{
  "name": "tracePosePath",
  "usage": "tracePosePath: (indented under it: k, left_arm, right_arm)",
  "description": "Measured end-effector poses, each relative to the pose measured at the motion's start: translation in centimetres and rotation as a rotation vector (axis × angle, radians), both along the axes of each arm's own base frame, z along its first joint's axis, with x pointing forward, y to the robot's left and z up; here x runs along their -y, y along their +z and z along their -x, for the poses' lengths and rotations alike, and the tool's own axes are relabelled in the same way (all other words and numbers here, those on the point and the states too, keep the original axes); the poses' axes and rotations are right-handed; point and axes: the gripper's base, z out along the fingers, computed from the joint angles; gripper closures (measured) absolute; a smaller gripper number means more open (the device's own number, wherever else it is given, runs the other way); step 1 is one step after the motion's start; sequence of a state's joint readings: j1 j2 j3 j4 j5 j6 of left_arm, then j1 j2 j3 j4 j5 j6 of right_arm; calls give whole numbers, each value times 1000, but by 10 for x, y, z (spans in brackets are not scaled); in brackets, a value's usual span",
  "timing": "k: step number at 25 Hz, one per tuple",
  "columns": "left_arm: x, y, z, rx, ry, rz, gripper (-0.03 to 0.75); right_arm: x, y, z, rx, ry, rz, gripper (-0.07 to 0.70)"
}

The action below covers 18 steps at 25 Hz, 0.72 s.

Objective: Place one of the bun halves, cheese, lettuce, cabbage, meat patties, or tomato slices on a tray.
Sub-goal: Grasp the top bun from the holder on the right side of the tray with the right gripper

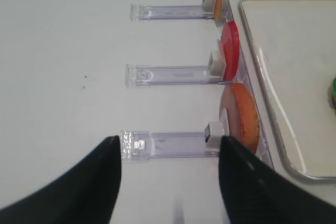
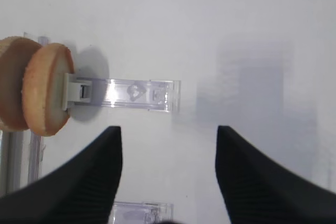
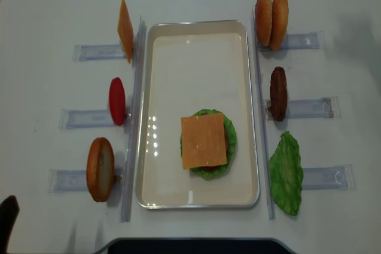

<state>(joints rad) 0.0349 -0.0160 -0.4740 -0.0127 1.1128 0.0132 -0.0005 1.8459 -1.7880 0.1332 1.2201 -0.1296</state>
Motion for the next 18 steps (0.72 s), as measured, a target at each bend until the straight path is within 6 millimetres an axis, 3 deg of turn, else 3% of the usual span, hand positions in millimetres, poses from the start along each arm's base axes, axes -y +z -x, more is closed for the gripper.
tracePosePath:
  k: [11,18]
  left_arm:
    - [0,0,0,0,0,0,262]
    - [0,0,0,0,0,0,262]
  right_arm:
    - [-6,-8,-6,-22,-24,-13,223]
    - [-49,-8,-2,-35,2,-42,223]
